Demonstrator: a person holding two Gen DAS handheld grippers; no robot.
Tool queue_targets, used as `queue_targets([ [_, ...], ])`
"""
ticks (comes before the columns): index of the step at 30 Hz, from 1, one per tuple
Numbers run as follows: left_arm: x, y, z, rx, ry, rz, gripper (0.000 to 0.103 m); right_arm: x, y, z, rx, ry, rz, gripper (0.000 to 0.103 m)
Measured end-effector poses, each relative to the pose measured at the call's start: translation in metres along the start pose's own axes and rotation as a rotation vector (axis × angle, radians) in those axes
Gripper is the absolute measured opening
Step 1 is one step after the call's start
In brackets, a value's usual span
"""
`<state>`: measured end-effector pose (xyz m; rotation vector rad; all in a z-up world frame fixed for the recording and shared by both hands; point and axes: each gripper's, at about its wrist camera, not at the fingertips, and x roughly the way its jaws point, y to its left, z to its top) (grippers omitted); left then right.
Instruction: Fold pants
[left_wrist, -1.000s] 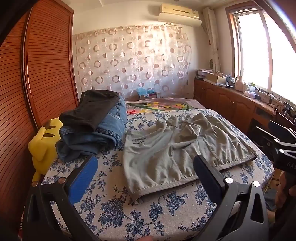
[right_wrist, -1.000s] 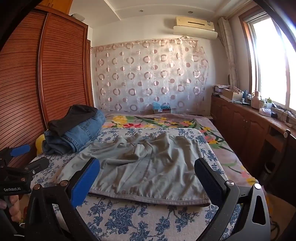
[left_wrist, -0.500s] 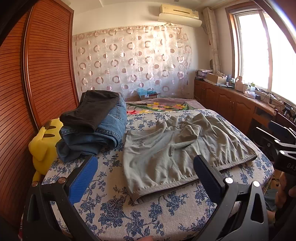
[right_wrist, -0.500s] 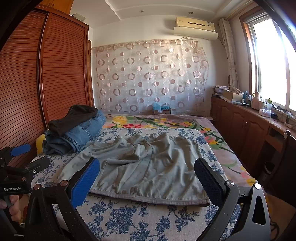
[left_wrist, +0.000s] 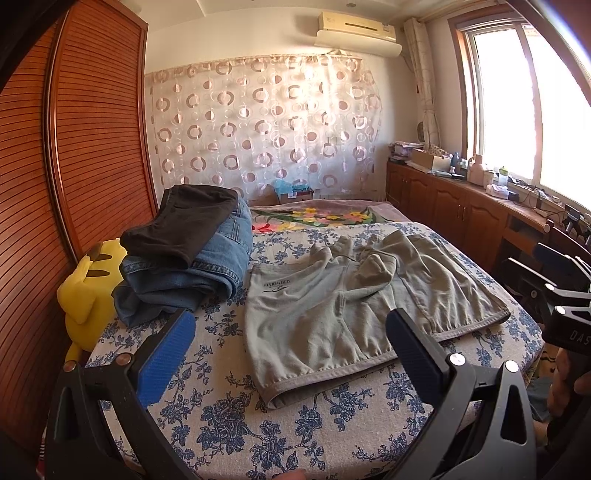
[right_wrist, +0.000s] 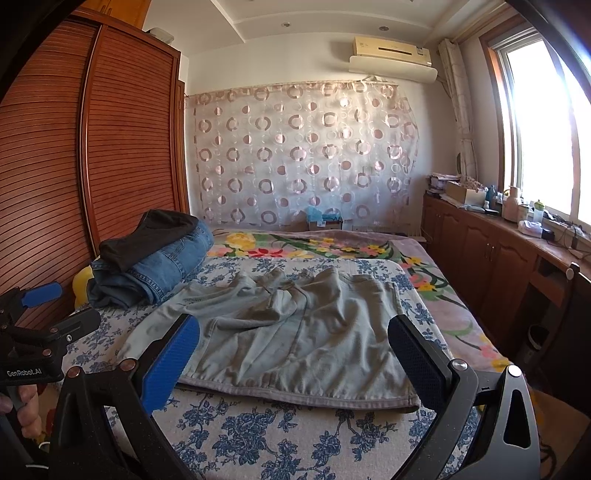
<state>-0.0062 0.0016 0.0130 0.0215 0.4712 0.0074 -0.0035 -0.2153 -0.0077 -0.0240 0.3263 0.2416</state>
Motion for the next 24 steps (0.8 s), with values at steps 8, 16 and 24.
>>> queue_targets([
  [8, -0.0019, -0.0019, 0.0013, 0.002, -0.004, 0.002, 0.103, 0.0003, 0.0004, -0.0003, -0.001, 0.000, 0.000, 0.102],
  [16, -0.0030, -0.0028, 0.0014, 0.004, -0.006, 0.005, 0.103, 0.0003, 0.0007, -0.0003, 0.000, 0.001, 0.003, 0.102],
  [24, -0.0030, -0.0033, 0.0010, 0.004, -0.007, 0.003, 0.103, 0.0011, 0.0014, -0.0015, -0.002, 0.002, 0.004, 0.102],
])
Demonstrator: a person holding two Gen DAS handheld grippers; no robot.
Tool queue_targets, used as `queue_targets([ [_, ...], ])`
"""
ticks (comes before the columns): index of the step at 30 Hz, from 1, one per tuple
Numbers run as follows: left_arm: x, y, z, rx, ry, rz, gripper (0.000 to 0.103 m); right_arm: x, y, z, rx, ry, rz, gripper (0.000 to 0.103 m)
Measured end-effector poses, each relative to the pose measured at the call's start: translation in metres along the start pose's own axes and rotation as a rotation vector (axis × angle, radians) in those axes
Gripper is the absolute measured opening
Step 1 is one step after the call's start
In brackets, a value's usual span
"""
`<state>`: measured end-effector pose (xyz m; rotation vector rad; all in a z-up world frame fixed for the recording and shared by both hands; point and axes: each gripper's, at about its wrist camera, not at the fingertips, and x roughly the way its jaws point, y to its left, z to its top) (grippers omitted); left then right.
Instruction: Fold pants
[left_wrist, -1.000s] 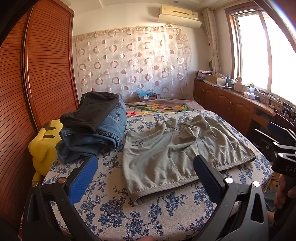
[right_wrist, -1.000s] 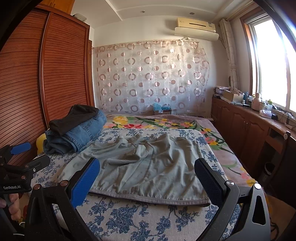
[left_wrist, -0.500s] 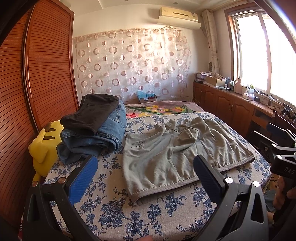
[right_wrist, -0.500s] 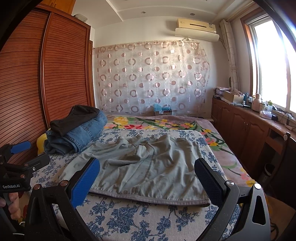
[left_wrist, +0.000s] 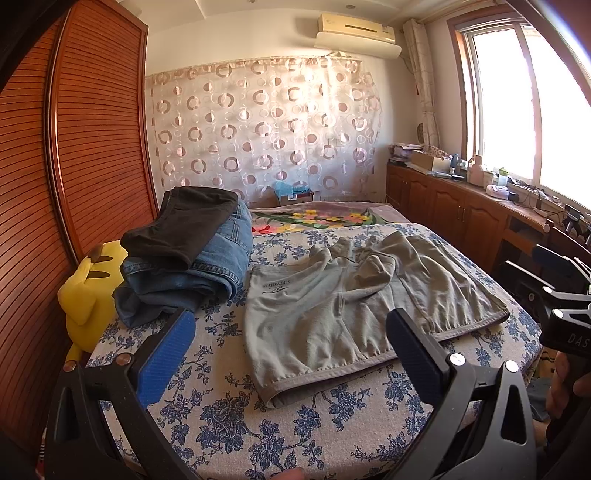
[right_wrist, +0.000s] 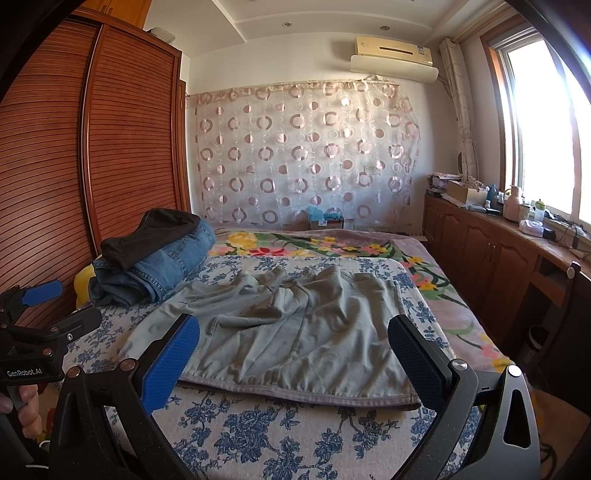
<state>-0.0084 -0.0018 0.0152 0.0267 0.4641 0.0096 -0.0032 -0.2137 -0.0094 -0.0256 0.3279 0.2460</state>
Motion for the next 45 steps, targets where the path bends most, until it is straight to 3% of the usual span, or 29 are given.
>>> queue_targets([
  [26, 0.000, -0.002, -0.002, -0.001, -0.004, -0.007, 0.103, -0.001, 0.000, -0.003, 0.000, 0.005, 0.001, 0.102],
  [38, 0.027, 0.015, -0.021, 0.024, 0.093, -0.015, 0.103, 0.000, -0.021, -0.009, 0.002, 0.063, -0.011, 0.102],
  [45, 0.043, 0.028, -0.035, 0.021, 0.151, -0.026, 0.103, 0.003, -0.036, -0.016, -0.007, 0.123, -0.033, 0.097],
])
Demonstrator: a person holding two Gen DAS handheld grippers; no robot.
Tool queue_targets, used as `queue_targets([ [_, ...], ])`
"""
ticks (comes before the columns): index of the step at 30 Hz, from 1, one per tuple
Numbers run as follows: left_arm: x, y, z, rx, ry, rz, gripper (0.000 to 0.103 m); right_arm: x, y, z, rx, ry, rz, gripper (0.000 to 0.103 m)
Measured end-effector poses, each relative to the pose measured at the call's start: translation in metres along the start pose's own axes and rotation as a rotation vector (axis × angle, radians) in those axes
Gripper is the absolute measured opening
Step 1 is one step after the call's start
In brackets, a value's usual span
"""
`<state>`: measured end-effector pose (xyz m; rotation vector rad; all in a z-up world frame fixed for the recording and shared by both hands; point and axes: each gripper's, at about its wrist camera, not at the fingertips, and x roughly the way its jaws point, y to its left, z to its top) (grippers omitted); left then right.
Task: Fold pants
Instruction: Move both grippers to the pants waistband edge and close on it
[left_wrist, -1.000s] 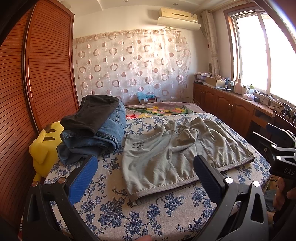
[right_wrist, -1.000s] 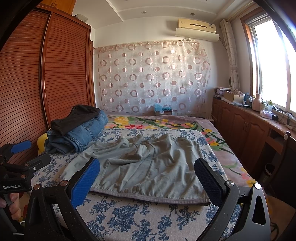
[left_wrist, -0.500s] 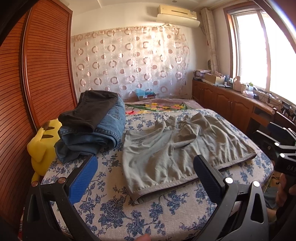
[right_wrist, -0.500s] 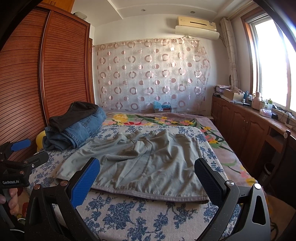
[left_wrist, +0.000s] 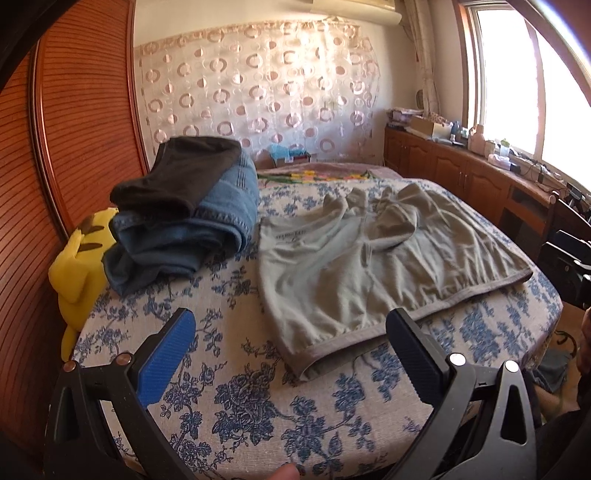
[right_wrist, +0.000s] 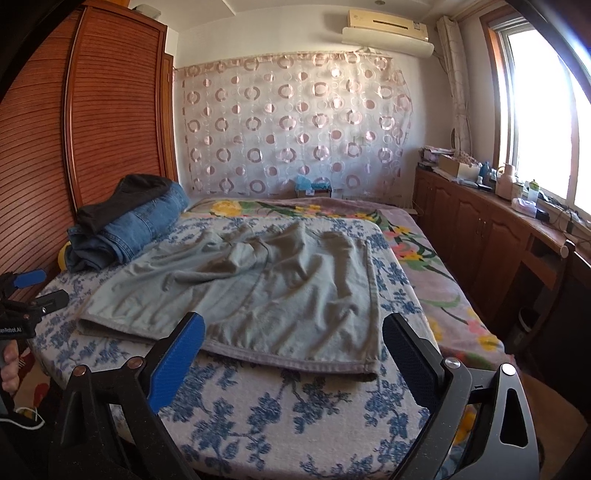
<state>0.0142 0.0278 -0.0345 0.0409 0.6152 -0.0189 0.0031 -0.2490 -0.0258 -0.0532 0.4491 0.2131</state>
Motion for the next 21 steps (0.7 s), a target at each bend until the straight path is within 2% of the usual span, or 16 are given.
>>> queue_targets([
  [6, 0.011, 0.007, -0.009, 0.008, 0.037, -0.005, 0.103, 0.000, -0.008, 0.004, 0.000, 0.050, 0.004, 0.096],
  [18, 0.033, 0.012, -0.024, 0.025, 0.123, -0.012, 0.102, -0.011, -0.021, 0.004, 0.004, 0.064, -0.012, 0.094],
  [21, 0.036, 0.015, -0.028, 0.024, 0.136, -0.014, 0.099, -0.014, -0.025, 0.001, 0.000, 0.080, -0.026, 0.093],
])
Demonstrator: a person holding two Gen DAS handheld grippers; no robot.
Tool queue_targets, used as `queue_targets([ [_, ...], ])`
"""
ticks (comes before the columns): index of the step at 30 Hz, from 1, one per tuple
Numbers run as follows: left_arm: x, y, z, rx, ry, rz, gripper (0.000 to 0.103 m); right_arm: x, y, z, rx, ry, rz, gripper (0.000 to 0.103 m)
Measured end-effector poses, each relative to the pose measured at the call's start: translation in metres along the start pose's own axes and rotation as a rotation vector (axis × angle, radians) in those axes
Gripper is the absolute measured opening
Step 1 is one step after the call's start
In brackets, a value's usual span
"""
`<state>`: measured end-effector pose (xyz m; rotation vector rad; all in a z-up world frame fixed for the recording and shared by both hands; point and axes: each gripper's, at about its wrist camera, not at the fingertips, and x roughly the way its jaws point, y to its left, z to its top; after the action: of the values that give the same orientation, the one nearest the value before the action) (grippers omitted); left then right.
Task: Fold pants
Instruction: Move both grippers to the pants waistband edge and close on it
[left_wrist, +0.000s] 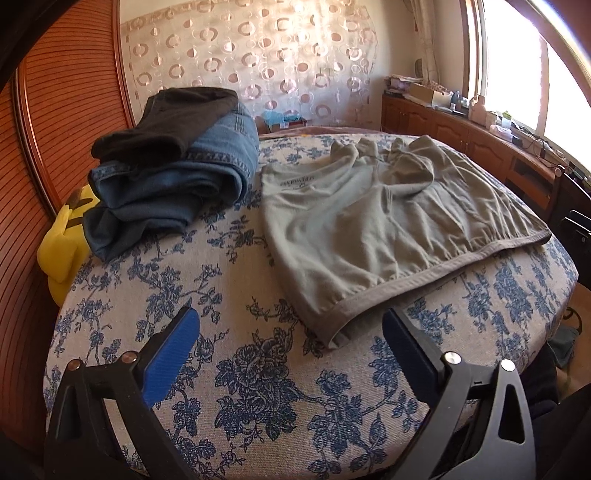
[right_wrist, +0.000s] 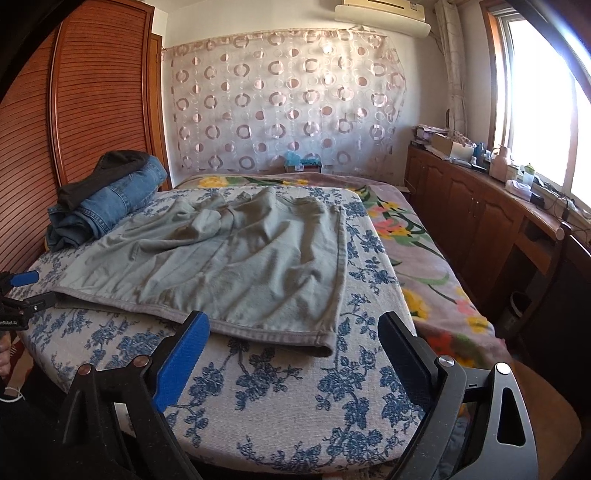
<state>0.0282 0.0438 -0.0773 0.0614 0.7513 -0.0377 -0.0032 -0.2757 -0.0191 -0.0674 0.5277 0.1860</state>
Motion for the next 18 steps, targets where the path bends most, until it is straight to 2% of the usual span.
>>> queue_targets([
  [8, 0.006, 0.005, -0.002, -0.015, 0.015, -0.020, 0.092, -0.004, -0.008, -0.001, 0.006, 0.055, -0.047, 0.092],
  [18, 0.012, 0.008, 0.001, -0.014, 0.021, -0.008, 0.091, -0.010, -0.008, 0.001, -0.023, 0.115, -0.094, 0.091],
])
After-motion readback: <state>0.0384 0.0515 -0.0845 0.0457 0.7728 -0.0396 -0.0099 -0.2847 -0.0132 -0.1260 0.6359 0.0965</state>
